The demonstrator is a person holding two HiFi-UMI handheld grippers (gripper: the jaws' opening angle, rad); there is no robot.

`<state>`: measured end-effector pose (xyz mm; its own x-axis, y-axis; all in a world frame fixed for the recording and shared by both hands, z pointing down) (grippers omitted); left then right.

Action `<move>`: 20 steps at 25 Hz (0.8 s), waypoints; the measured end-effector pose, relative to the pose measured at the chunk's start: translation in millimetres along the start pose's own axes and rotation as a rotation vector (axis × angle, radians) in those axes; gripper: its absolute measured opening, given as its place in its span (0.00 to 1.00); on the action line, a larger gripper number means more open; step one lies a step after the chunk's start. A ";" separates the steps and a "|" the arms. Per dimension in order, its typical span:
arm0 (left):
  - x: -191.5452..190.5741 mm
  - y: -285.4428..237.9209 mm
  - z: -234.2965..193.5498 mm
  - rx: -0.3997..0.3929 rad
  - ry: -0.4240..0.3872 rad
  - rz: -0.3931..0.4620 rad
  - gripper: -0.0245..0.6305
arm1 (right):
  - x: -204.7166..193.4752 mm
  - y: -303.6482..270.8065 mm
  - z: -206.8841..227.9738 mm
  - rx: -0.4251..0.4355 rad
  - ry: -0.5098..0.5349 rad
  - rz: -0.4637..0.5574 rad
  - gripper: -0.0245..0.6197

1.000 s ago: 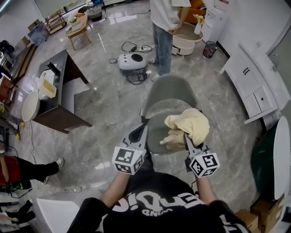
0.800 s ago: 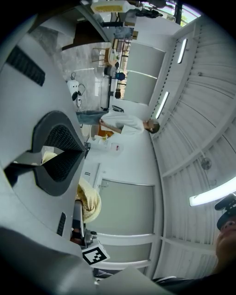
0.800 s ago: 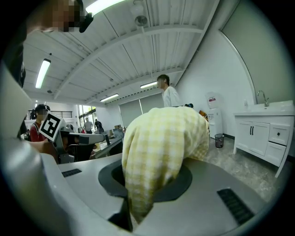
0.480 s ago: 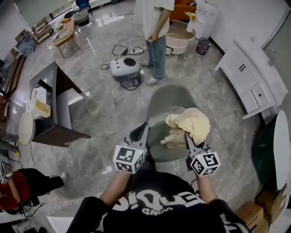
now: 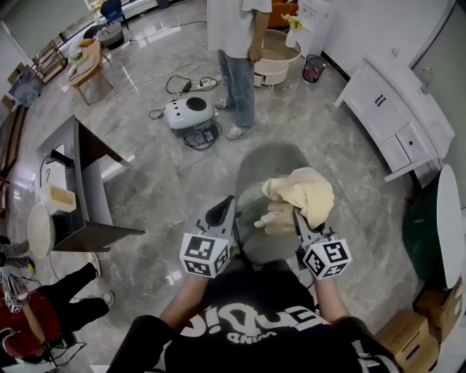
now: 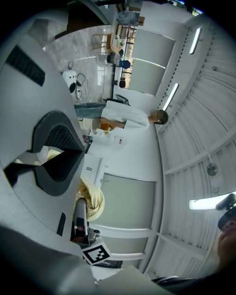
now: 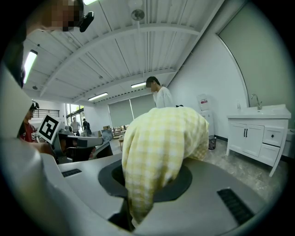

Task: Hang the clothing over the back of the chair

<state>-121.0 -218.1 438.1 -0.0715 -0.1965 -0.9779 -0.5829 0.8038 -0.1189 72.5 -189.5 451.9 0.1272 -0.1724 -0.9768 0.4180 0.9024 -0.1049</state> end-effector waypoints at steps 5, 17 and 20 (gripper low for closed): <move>4.9 -20.4 -2.3 -0.010 -0.003 0.001 0.06 | 9.2 -16.0 10.2 0.013 0.007 0.001 0.15; 9.0 -59.8 -7.8 0.016 0.005 0.017 0.06 | 26.3 -55.9 37.8 0.072 0.035 -0.005 0.15; 9.4 -68.7 -7.6 0.012 0.003 0.014 0.06 | 36.5 -67.2 42.4 0.089 0.046 0.002 0.15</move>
<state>-87.8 -279.5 438.4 -0.0816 -0.1871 -0.9790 -0.5721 0.8131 -0.1077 87.2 -273.1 431.2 0.0879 -0.1506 -0.9847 0.4963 0.8637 -0.0878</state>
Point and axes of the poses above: the fingertips, and each gripper's own axes: y backward along the fingers, z to its right, x out of its top, the point moved 2 cm from there along y, backward along the fingers, and after that the axes turned 7 degrees about z, right-handed, at the moved point
